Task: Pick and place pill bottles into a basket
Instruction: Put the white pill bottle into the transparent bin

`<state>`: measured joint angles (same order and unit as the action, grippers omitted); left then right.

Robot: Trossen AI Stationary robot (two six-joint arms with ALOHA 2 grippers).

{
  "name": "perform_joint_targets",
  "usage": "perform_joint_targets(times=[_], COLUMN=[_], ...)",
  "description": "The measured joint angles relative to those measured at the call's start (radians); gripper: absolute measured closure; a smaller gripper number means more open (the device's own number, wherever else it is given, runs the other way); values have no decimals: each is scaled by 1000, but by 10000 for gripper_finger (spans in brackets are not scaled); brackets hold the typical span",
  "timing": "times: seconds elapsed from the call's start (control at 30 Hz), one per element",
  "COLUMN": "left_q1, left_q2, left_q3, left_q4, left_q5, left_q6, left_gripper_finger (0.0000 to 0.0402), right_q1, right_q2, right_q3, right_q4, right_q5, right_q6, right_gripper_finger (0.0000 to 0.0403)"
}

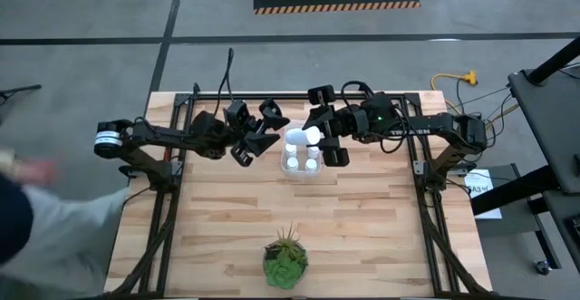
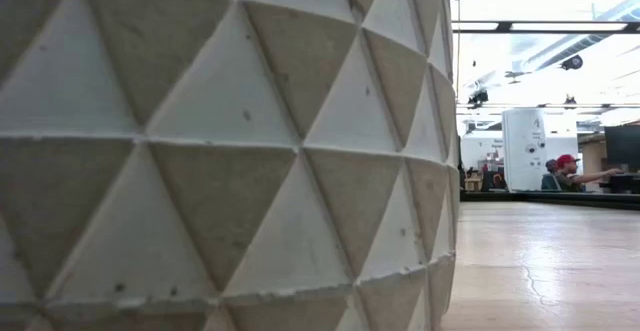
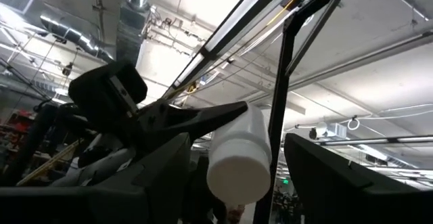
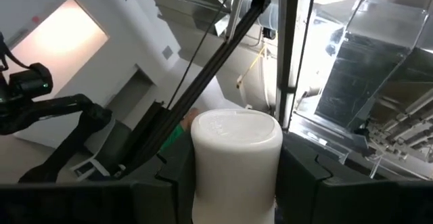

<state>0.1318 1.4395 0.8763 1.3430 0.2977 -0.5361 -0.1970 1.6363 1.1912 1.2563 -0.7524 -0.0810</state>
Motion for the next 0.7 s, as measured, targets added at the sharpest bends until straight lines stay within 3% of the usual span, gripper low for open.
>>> perform_joint_targets(times=[0.27, 0.7], left_q1=[-10, -21], left_q2=[0, 0], left_q3=[24, 30], left_q4=[-24, -24], left_q5=[28, 44], left_q6=[-60, -137], left_gripper_finger=[178, 178], right_q1=[-10, -14], right_q2=[0, 1], right_q3=[38, 80], right_q4=[-49, -117], right_q5=[-82, -124], right_q6=[1, -51], right_gripper_finger=[267, 267])
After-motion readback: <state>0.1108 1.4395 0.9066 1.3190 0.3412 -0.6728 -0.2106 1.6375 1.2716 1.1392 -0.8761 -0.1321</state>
